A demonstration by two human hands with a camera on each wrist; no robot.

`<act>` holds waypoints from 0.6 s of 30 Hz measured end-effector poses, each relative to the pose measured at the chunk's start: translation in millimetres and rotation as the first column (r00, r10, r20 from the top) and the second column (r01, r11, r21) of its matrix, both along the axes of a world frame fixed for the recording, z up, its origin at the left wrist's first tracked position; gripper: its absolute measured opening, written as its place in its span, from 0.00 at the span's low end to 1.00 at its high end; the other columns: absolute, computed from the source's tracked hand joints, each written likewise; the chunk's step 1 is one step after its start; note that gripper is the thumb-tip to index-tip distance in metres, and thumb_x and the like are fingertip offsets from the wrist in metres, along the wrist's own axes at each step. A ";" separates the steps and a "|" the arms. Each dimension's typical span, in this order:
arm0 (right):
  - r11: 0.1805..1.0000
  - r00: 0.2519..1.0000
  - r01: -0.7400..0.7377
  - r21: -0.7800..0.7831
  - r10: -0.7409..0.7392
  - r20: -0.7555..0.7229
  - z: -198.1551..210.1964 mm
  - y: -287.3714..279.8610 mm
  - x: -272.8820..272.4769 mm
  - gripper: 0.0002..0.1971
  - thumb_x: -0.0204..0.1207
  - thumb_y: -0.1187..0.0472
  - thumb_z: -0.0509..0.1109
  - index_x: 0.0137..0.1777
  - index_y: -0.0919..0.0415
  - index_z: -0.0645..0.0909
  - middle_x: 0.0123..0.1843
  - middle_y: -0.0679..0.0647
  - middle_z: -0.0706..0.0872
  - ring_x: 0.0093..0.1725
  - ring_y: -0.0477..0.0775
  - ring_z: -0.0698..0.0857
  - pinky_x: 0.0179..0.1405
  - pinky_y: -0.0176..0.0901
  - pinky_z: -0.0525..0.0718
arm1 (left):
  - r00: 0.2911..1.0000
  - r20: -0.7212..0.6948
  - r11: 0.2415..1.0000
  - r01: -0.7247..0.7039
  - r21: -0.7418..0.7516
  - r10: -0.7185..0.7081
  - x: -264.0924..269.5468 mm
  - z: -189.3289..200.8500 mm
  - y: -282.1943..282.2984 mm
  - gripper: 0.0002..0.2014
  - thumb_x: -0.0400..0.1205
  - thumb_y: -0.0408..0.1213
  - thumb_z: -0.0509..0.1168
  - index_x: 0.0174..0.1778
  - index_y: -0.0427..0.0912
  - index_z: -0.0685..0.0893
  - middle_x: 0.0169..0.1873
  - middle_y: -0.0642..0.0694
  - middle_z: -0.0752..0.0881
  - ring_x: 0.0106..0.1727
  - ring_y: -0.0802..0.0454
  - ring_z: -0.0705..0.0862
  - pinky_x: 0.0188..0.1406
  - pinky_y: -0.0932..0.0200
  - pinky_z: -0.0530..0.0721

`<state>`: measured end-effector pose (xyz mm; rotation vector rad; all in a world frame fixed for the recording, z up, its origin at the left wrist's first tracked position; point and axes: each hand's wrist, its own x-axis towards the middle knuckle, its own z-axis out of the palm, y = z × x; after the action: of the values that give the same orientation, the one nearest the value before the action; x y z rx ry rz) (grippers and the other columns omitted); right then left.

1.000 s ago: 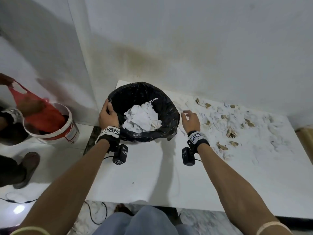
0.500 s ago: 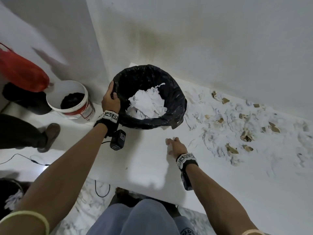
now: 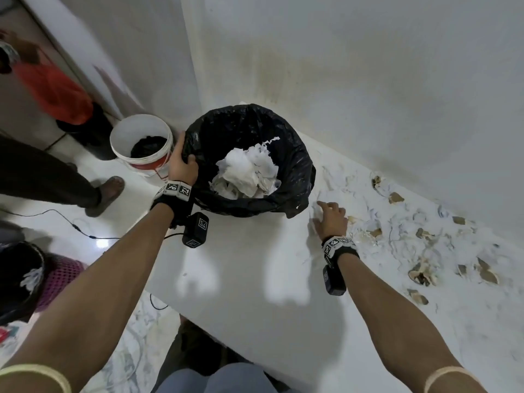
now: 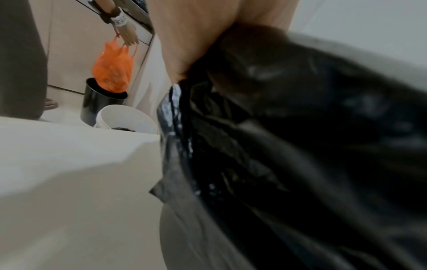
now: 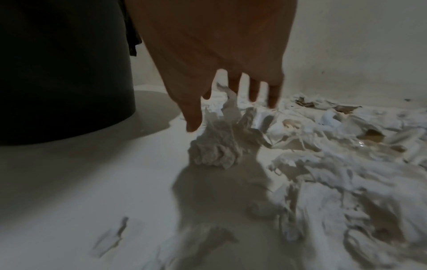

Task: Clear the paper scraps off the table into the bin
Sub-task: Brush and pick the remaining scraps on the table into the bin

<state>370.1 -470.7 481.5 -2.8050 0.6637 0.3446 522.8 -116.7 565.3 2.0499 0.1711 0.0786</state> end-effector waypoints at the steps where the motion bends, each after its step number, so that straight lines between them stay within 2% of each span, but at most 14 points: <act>1: 0.999 0.997 -0.011 -0.033 0.008 -0.078 -4.2 -3.1 3.9 0.34 0.75 0.49 0.72 0.79 0.42 0.63 0.80 0.58 0.62 0.78 0.69 0.61 0.69 0.68 0.68 | 1.000 0.001 1.000 -0.011 -0.004 0.011 -0.3 -1.2 -0.5 0.31 0.79 0.22 0.54 0.81 0.42 0.62 0.78 0.42 0.67 0.80 0.48 0.63 0.80 0.62 0.58; 3: 1.000 0.979 -0.005 -0.023 0.000 -0.205 -15.8 -6.2 8.3 0.41 0.74 0.42 0.71 0.81 0.32 0.49 0.86 0.54 0.44 0.82 0.74 0.44 0.73 0.80 0.53 | 0.999 -0.005 0.999 -0.037 -0.005 0.037 -1.3 -3.0 -1.2 0.33 0.79 0.23 0.55 0.81 0.43 0.60 0.78 0.41 0.66 0.80 0.47 0.63 0.82 0.57 0.58; 4: 1.000 0.970 0.010 0.017 -0.005 -0.242 -21.1 -6.2 8.6 0.42 0.75 0.41 0.70 0.81 0.30 0.45 0.86 0.54 0.38 0.82 0.75 0.39 0.72 0.82 0.48 | 0.999 -0.006 0.999 -0.040 -0.003 0.040 -1.8 -3.7 -1.2 0.33 0.79 0.23 0.56 0.82 0.44 0.59 0.79 0.41 0.66 0.80 0.47 0.62 0.82 0.57 0.58; 5: 0.998 0.963 0.033 0.062 -0.015 -0.271 -24.7 -5.4 6.9 0.40 0.77 0.42 0.68 0.80 0.30 0.44 0.86 0.53 0.35 0.81 0.76 0.37 0.72 0.83 0.48 | 0.999 -0.006 0.999 -0.038 -0.007 0.038 -2.8 -4.0 -1.4 0.34 0.79 0.23 0.56 0.82 0.44 0.59 0.79 0.41 0.66 0.80 0.48 0.63 0.81 0.59 0.58; 6: 0.996 0.960 0.041 0.083 -0.017 -0.278 -27.2 -4.8 3.0 0.37 0.79 0.44 0.66 0.80 0.30 0.47 0.86 0.53 0.36 0.82 0.75 0.40 0.72 0.82 0.51 | 0.999 -0.008 0.999 -0.046 -0.022 0.046 -3.6 -3.8 -1.9 0.33 0.79 0.23 0.56 0.81 0.45 0.60 0.78 0.42 0.67 0.80 0.49 0.64 0.80 0.62 0.58; 8: 0.999 0.980 -0.007 0.038 0.014 -0.198 -31.1 -1.7 -9.3 0.29 0.81 0.50 0.64 0.79 0.34 0.58 0.85 0.55 0.50 0.79 0.73 0.56 0.68 0.72 0.69 | 0.998 -0.016 0.996 -0.069 -0.053 0.069 -5.3 -3.0 -3.1 0.33 0.78 0.22 0.56 0.80 0.48 0.64 0.76 0.43 0.70 0.78 0.51 0.66 0.75 0.67 0.60; 10: 0.998 0.997 -0.055 -0.013 0.054 -0.051 -31.7 -0.7 -22.7 0.23 0.80 0.60 0.63 0.75 0.43 0.71 0.78 0.58 0.67 0.70 0.69 0.69 0.55 0.58 0.80 | 0.997 -0.006 0.994 -0.075 -0.074 0.075 -6.8 -1.7 -5.0 0.33 0.78 0.22 0.55 0.79 0.48 0.66 0.76 0.44 0.71 0.78 0.51 0.67 0.73 0.71 0.60; 12: 0.999 0.999 -0.043 0.033 0.042 0.024 -30.1 -4.5 -29.7 0.20 0.78 0.65 0.63 0.68 0.48 0.79 0.70 0.58 0.75 0.63 0.67 0.74 0.49 0.53 0.81 | 0.998 -0.006 0.994 -0.065 -0.085 0.065 -7.6 0.0 -5.8 0.33 0.78 0.20 0.54 0.79 0.47 0.66 0.76 0.43 0.71 0.78 0.51 0.67 0.67 0.82 0.60; 14: 0.995 1.000 0.009 0.103 -0.011 0.020 -23.9 -12.4 -29.5 0.16 0.76 0.63 0.66 0.62 0.50 0.83 0.62 0.59 0.79 0.58 0.67 0.80 0.49 0.50 0.80 | 0.999 -0.012 0.993 -0.052 -0.101 0.051 -9.0 3.4 -6.7 0.33 0.78 0.18 0.53 0.79 0.45 0.66 0.76 0.43 0.71 0.77 0.52 0.67 0.56 0.94 0.60; 16: 0.979 0.993 0.093 0.182 -0.104 0.055 -9.3 -19.5 -24.5 0.13 0.74 0.61 0.69 0.57 0.50 0.85 0.53 0.60 0.85 0.50 0.64 0.85 0.45 0.45 0.80 | 0.999 -0.003 0.995 -0.043 -0.090 0.043 -10.4 6.5 -6.6 0.32 0.78 0.17 0.53 0.79 0.43 0.66 0.76 0.44 0.71 0.75 0.55 0.68 0.50 0.97 0.59; 18: 0.964 0.978 0.143 0.225 -0.173 0.118 12.8 -24.1 -14.5 0.12 0.74 0.62 0.69 0.54 0.51 0.87 0.47 0.61 0.89 0.46 0.63 0.88 0.39 0.43 0.80 | 0.999 0.007 0.996 -0.044 -0.077 0.045 -11.6 8.4 -6.4 0.32 0.78 0.17 0.54 0.79 0.41 0.66 0.76 0.44 0.71 0.76 0.54 0.68 0.53 0.97 0.57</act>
<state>355.6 -494.8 494.3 -2.5241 0.7645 0.1796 511.2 -123.1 573.7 1.9687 0.2114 0.1066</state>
